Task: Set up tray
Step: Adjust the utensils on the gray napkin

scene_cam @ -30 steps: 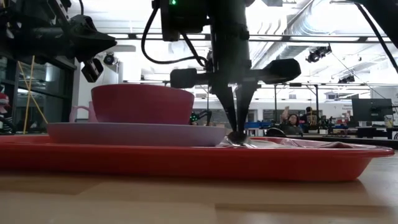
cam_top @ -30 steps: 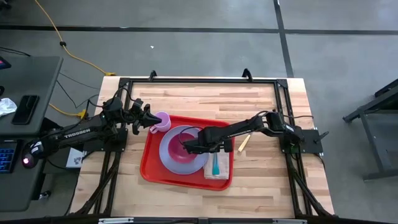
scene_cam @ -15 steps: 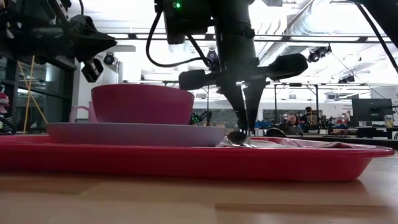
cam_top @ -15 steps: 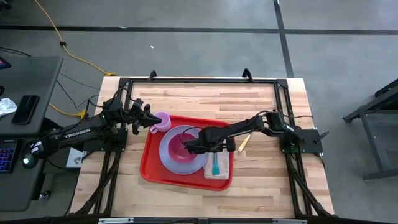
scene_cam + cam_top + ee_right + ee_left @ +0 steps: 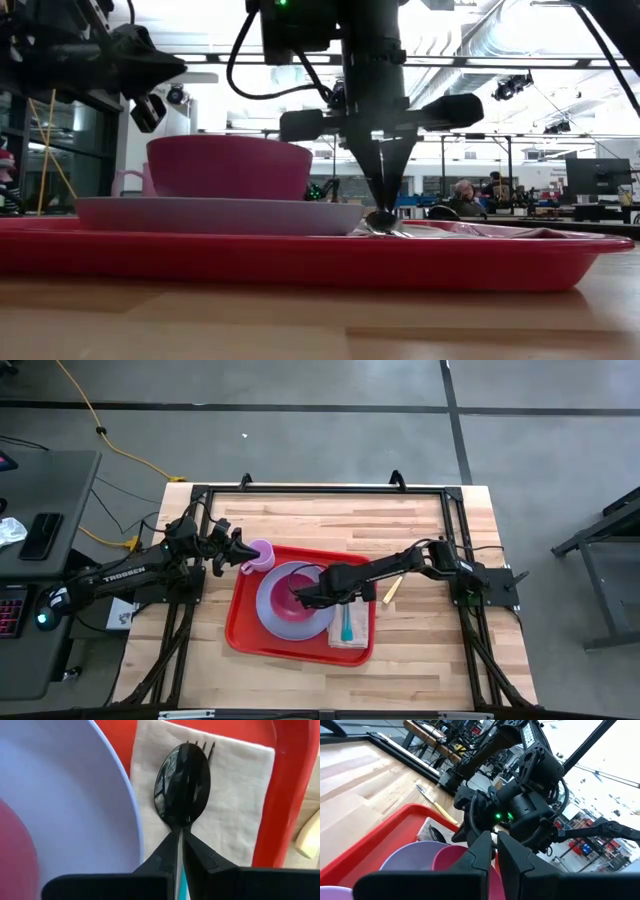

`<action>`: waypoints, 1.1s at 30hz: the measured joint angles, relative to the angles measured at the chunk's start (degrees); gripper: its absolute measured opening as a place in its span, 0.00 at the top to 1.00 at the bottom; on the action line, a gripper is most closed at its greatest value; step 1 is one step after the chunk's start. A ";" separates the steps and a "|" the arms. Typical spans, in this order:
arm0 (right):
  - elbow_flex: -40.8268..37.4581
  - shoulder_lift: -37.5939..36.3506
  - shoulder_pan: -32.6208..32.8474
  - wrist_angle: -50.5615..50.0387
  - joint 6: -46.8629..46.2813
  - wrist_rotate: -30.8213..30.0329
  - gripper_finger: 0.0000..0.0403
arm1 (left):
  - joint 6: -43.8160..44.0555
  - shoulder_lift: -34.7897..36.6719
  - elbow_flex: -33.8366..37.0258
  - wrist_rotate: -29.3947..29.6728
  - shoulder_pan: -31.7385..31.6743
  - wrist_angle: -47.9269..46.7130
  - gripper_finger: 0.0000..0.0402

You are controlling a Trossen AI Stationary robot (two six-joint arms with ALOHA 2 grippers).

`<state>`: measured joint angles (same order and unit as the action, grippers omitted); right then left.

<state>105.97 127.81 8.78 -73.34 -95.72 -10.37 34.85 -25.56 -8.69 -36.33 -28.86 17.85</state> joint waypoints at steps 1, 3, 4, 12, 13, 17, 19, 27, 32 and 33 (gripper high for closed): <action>0.00 0.00 0.00 -0.09 0.22 -0.17 0.98 | 0.08 0.00 0.00 -0.38 0.00 0.00 0.84; -0.68 0.00 -0.08 0.30 0.20 -0.18 0.98 | 0.26 0.00 0.00 -0.79 0.00 0.00 0.84; -1.48 0.00 -0.15 0.68 -0.10 -0.07 0.98 | 0.33 0.00 0.00 -0.96 0.00 0.00 0.84; -6.48 -0.49 -0.50 2.72 -3.55 4.66 0.98 | 1.48 -0.02 0.00 -3.40 0.00 0.02 0.84; -6.58 -0.95 -0.50 3.62 -3.75 4.27 0.98 | 1.49 -0.02 0.00 -3.40 0.02 0.02 0.84; -6.48 -3.83 -0.52 6.42 -3.27 0.73 0.98 | 1.73 -0.02 0.00 -3.35 0.00 0.22 0.84; -6.49 -5.00 -0.74 6.41 -2.88 -0.88 0.98 | 1.81 -0.02 0.00 -3.31 0.01 0.42 0.84; -6.63 -6.34 -1.46 2.37 -1.42 -3.02 0.98 | 1.81 -0.02 0.00 -3.16 0.01 0.58 0.84; -11.03 -7.99 -1.38 3.97 -1.84 -2.75 0.98 | 1.86 -0.02 0.00 -3.18 0.02 0.55 0.84; -12.62 -8.80 -1.38 5.69 -2.18 -2.58 0.98 | 1.86 -0.02 0.00 -3.22 0.00 0.55 0.84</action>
<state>93.36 119.01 7.40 -67.65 -97.90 -12.95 36.71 -25.58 -8.69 -39.55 -28.86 18.39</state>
